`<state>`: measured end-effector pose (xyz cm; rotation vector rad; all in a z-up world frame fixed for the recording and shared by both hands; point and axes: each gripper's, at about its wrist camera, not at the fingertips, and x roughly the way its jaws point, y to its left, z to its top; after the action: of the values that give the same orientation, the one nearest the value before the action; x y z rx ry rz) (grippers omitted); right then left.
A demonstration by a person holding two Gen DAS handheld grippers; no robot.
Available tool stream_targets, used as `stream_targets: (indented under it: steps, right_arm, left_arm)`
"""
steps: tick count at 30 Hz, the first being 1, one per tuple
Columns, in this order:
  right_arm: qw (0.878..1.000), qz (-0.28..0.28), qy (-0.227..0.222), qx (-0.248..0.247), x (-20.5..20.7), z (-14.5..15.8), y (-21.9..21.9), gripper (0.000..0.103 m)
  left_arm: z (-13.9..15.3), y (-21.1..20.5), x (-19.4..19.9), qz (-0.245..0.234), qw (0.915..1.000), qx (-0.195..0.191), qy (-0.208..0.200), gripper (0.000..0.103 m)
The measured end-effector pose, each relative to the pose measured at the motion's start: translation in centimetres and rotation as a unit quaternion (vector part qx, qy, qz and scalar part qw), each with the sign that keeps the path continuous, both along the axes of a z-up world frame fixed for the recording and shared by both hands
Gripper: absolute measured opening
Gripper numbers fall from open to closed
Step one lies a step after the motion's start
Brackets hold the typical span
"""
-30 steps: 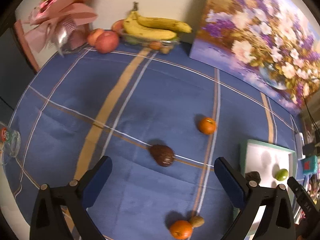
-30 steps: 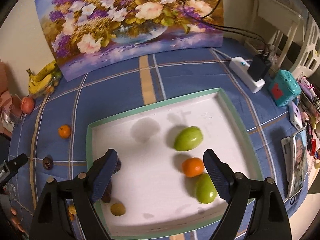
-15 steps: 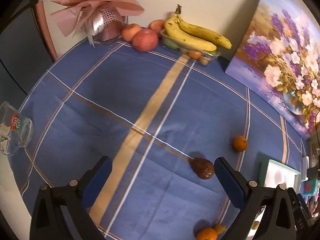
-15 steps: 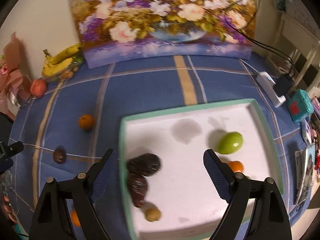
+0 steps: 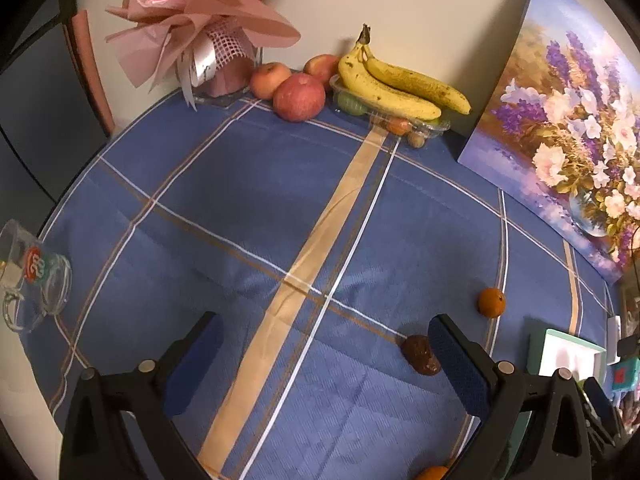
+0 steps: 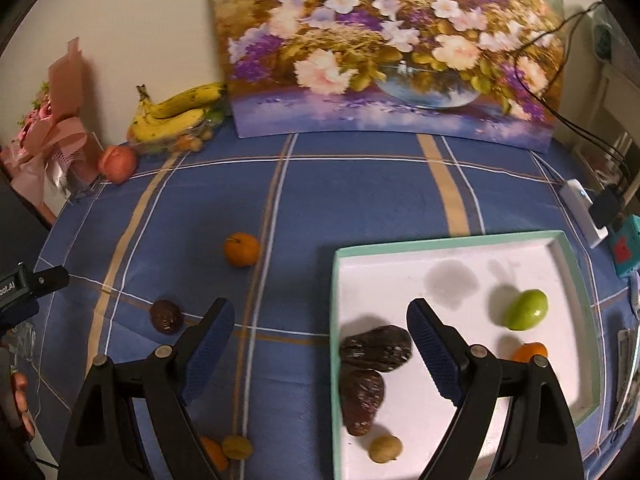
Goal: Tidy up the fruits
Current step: 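Move left tool to the wrinkled brown date while right tool approaches the last tangerine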
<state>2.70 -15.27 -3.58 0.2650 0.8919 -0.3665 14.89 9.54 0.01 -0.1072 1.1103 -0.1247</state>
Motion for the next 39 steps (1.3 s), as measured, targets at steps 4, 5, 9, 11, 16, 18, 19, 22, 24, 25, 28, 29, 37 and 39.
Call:
stream_targets:
  steps: [4,5,9,11,16,18,19,22,24,25,28,29,37,39]
  right_arm:
    - [1.000,0.018,0.005,0.002,0.8,-0.4,0.8,0.088]
    - [1.000,0.020,0.007,0.007,0.9,-0.5,0.9,0.088]
    - [0.999,0.028,-0.008,0.043,1.5,-0.6,0.7,0.088]
    - [0.998,0.028,-0.008,0.055,1.9,-0.7,0.6,0.088]
    - [0.996,0.021,-0.018,0.080,2.8,-0.4,0.1,0.088]
    - [0.997,0.027,-0.020,0.076,3.5,-0.2,0.2,0.088]
    - [0.996,0.028,-0.022,0.076,3.9,-0.2,0.2,0.088]
    - [0.995,0.027,-0.029,0.088,4.7,-0.3,-0.1,0.085]
    - [0.994,0.030,-0.031,0.100,5.4,-0.5,-0.3,0.075]
    - [0.994,0.031,-0.030,0.101,5.6,-0.6,-0.3,0.070]
    - [0.994,0.038,-0.028,0.097,6.7,-1.0,-0.2,0.070]
    - [0.994,0.042,-0.028,0.097,7.1,-1.2,-0.2,0.069]
    - [0.994,0.049,-0.010,0.099,8.5,-2.9,-0.9,0.057]
    - [0.994,0.048,-0.008,0.100,8.6,-3.1,-1.1,0.055]
  left_arm:
    - [0.3,-0.1,0.2,-0.011,0.9996,-0.003,-0.024,0.103]
    - [0.4,-0.2,0.2,-0.014,0.9994,-0.004,-0.030,0.103]
    - [0.2,-0.3,0.7,-0.025,0.9989,-0.026,-0.032,0.103]
    - [-0.1,-0.2,1.0,-0.022,0.9985,-0.042,-0.026,0.103]
    - [-1.8,-0.5,1.8,-0.019,0.9974,-0.069,0.005,0.102]
    - [-2.7,-0.8,2.0,-0.015,0.9969,-0.075,0.019,0.102]
    - [-3.1,-1.0,2.1,-0.015,0.9965,-0.079,0.024,0.102]
    - [-4.6,-1.8,2.3,-0.016,0.9956,-0.081,0.045,0.100]
    - [-5.5,-2.3,2.3,-0.019,0.9946,-0.084,0.058,0.097]
    - [-5.8,-2.6,2.4,-0.022,0.9940,-0.086,0.064,0.096]
    - [-6.8,-3.4,2.4,-0.030,0.9919,-0.094,0.081,0.093]
    - [-7.0,-3.6,2.4,-0.033,0.9911,-0.097,0.085,0.091]
    - [-8.0,-6.0,2.4,-0.068,0.9866,-0.101,0.109,0.087]
    - [-8.1,-6.7,2.3,-0.075,0.9857,-0.101,0.112,0.087]
